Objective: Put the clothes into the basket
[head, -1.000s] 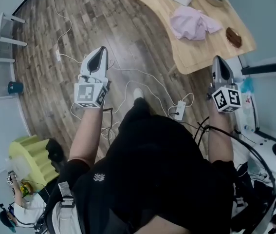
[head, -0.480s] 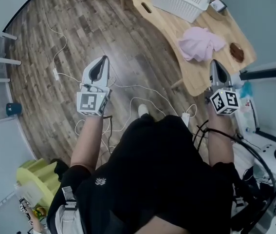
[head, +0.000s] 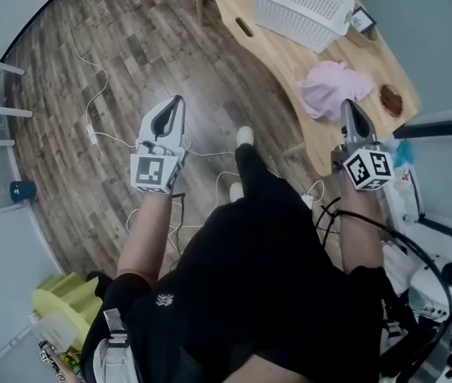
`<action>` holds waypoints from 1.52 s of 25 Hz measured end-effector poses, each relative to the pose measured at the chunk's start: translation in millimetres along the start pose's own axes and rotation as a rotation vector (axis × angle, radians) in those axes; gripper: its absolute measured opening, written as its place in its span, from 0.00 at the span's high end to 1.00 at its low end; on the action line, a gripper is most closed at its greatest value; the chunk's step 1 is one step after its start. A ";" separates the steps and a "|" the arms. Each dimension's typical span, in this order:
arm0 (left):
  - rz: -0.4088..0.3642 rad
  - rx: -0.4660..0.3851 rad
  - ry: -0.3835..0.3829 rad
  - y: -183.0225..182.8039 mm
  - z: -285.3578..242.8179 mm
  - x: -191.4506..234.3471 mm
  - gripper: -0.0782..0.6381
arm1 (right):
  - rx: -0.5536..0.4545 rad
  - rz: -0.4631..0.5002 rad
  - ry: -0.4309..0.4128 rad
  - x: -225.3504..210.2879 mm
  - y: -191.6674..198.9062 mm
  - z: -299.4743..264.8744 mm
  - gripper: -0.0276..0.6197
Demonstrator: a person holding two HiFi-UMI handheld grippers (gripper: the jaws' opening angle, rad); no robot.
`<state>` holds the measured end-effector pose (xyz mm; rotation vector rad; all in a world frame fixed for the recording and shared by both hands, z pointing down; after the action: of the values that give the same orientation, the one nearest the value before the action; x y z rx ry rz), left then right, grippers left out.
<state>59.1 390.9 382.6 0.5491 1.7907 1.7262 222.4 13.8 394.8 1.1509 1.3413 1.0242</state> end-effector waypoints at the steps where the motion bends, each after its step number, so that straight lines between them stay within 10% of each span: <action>1: -0.005 -0.004 -0.006 0.2 -3.5 5.1 0.88 | -0.003 -0.003 -0.013 1.5 0.2 -8.5 0.95; 24: -0.005 -0.006 0.054 -22.4 -280.9 94.3 0.88 | -0.079 -0.037 0.127 -151.0 -42.8 -210.1 0.95; 38: 0.012 -0.021 0.229 -28.2 -401.7 67.5 0.88 | -0.050 -0.055 0.263 -204.6 -40.1 -213.3 0.95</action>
<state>-253.6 131.7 341.5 0.3652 1.9243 1.8775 4.8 -189.7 410.0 0.9613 1.5350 1.1926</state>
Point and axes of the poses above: the fingertips, and each gripper's own axes: z backward along the fingers, x to its left, y out of its underside, the point moved 4 cm from there along z, backward along the fingers, and after that the axes turned 4 degrees about -y, right-handed, at the moved point
